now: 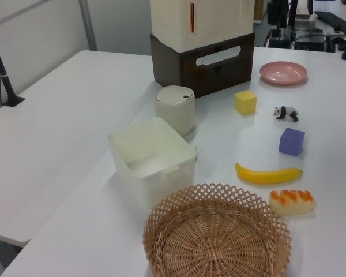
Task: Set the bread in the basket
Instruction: 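Move the gripper over the bread with orange topping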
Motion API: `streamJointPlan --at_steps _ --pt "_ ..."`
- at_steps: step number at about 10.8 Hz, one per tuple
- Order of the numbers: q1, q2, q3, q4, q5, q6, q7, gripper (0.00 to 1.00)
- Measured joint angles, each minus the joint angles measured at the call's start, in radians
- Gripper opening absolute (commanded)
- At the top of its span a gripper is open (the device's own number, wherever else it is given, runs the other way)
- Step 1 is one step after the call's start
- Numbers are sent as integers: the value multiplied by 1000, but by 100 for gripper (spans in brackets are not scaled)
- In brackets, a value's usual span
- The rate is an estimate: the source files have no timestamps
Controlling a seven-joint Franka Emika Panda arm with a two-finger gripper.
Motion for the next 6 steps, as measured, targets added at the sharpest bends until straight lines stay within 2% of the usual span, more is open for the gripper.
streamJointPlan --at_steps 2,6 --pt "46 20 1 -2 0 0 0 100" --pt "184 77 4 -9 1 0 1 100"
